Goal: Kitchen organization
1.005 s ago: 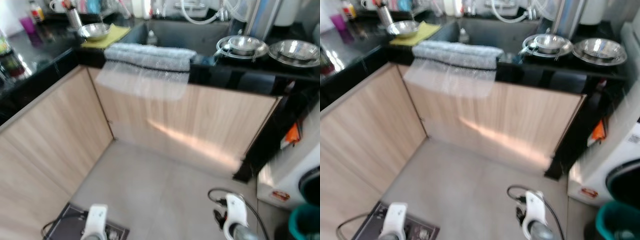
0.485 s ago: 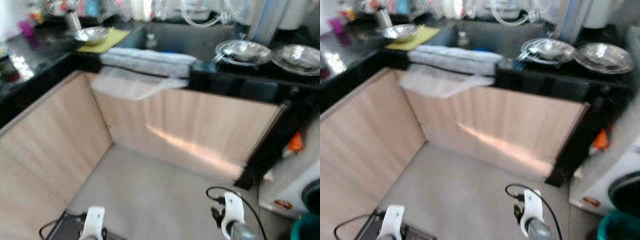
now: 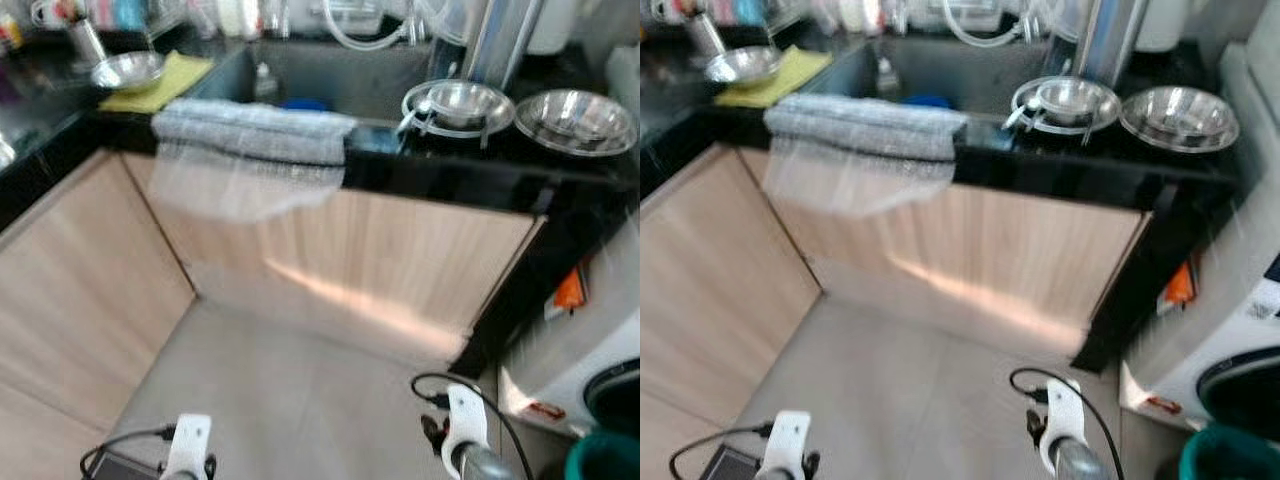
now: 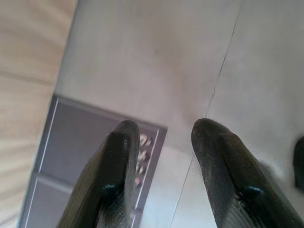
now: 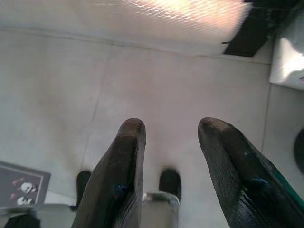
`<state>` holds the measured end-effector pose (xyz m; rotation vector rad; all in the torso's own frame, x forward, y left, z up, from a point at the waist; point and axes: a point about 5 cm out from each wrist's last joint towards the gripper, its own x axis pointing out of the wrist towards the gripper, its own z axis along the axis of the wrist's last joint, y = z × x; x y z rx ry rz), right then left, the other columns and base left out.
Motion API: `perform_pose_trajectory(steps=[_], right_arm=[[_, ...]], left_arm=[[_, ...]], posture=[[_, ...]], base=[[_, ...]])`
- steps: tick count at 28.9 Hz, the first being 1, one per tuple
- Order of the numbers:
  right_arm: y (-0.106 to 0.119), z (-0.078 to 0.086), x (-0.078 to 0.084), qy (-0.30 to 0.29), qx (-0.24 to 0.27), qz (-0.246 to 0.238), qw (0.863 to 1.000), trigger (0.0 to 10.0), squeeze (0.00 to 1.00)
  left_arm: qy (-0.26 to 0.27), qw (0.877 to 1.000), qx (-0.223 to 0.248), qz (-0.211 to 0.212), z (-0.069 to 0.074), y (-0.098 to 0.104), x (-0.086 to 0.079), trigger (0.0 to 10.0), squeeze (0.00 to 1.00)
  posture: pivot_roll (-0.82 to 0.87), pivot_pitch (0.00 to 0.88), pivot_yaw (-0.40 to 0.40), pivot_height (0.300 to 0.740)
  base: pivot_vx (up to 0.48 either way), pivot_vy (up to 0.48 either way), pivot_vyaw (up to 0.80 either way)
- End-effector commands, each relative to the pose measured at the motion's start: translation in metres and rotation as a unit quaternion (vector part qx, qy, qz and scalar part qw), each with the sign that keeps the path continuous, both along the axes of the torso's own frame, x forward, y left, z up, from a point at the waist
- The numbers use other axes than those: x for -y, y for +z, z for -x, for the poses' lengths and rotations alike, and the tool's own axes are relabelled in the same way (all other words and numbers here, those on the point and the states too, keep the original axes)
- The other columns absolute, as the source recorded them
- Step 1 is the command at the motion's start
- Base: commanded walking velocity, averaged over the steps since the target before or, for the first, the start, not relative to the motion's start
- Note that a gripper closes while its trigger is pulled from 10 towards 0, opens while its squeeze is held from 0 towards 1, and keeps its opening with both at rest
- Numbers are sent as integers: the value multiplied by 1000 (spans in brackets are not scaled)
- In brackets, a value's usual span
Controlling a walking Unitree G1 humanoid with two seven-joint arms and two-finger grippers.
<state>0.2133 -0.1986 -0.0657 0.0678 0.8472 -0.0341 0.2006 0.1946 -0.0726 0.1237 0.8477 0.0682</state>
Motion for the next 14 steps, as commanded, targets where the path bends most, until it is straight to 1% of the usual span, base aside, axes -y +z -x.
perform_pose_trajectory(steps=[1,14], right_arm=[[-2,5,7,-5,-8,8,1000,10000,0],[-2,5,9,-6,-9,10,1000,10000,0]], left_arm=[[-1,1000,-15,8,8,-5,6,10000,0],[1,1000,-15,11,8,-6,8,10000,0]], posture=[[27,82,38,740],[25,76,37,740]], base=[[296,0,0],[296,0,0]])
